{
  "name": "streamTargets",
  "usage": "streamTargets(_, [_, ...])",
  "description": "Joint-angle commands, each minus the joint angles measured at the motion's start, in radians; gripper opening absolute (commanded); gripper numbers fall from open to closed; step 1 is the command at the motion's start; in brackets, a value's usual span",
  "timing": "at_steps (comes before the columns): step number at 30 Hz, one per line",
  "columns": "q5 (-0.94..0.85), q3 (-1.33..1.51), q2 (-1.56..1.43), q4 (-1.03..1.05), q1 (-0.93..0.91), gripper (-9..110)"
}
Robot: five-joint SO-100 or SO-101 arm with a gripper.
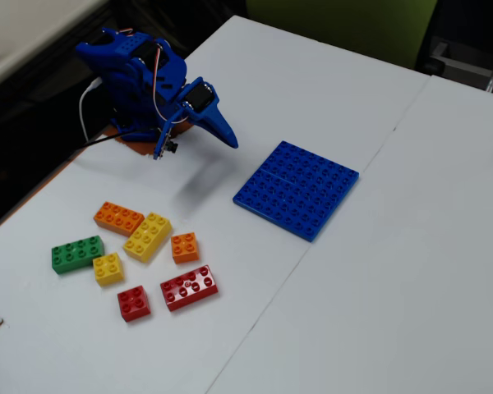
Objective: Pick up the 2x4 orange block and go up the 8x8 blue block.
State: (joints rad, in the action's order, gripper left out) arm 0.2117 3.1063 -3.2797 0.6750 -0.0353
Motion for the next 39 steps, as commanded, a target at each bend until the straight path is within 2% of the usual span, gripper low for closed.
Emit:
streamTargets(1, [0.006, 0.041, -0.041, 0.003, -0.035, 0])
streamTargets(13, [-0.008, 0.041, -0.041, 0.003, -0.035, 0])
streamTargets(15, [-0.187, 0.041, -0.041, -0.014, -0.032, 0])
streamTargets(17, [-0.253, 0.041, -0.041, -0.040, -0.028, 0])
streamTargets(20, [-0.568, 0.041, -0.041, -0.117, -0.031, 0])
streamTargets(21, [-0.712, 0.041, -0.041, -0.120, -0.025, 0])
streamTargets(23, [-1.124, 0.038, -0.041, -0.106, -0.015, 0])
streamTargets(27, [-1.600, 0.034, -0.041, -0.025, -0.028, 1])
streamTargets(30, [-1.795, 0.023, -0.041, 0.018, -0.063, 3])
streamTargets(33, [-1.884, -0.005, -0.026, 0.032, -0.086, 8])
streamTargets(35, [-1.959, -0.110, 0.098, 0.072, -0.112, 11])
streamTargets(39, [-2.180, -0.491, 0.482, 0.304, -0.204, 15])
